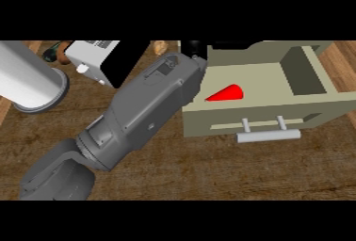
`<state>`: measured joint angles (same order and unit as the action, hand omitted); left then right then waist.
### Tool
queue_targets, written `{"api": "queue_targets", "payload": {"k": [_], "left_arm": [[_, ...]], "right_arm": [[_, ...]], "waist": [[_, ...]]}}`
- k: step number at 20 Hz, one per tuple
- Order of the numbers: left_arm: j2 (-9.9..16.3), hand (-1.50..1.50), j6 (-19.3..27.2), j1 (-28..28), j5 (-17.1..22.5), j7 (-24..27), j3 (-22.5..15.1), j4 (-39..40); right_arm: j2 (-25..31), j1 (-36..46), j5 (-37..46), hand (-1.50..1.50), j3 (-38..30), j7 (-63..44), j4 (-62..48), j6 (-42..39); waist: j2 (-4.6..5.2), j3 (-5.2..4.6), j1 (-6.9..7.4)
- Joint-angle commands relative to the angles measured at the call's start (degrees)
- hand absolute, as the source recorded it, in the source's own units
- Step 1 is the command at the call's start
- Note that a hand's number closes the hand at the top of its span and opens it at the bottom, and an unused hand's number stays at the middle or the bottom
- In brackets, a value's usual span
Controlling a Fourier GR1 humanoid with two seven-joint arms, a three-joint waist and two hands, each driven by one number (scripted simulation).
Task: Pick up the can, place it into the drawer and close the drawer
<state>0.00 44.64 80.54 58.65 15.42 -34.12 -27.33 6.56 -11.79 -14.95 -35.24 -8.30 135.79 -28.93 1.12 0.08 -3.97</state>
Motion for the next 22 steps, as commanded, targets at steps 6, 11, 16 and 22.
{"api": "queue_targets", "payload": {"k": [6,11,16,22], "left_arm": [[0.0,-1.50,2.8,1.7,2.1,0.6,-1.3,-1.8],[0.0,-1.50,0.1,2.7,1.3,-1.5,0.7,-1.1],[0.0,-1.50,0.8,1.2,0.5,-1.3,2.2,-1.0],[2.9,-1.50,0.8,1.6,-1.4,-5.6,1.3,-3.1]], "right_arm": [[-0.4,8.2,24.9,-1.50,13.1,2.4,2.2,1.3],[1.6,12.9,38.5,-1.50,20.6,1.4,-1.1,2.9],[-1.3,18.2,53.1,-1.50,29.2,7.0,-11.9,11.1],[-0.2,24.9,65.3,-1.50,35.3,12.1,-27.5,18.9]], "waist": [[-0.14,-0.02,2.25],[-0.72,-0.11,4.17],[-0.77,-0.08,4.65],[-0.89,-0.06,5.36]]}}
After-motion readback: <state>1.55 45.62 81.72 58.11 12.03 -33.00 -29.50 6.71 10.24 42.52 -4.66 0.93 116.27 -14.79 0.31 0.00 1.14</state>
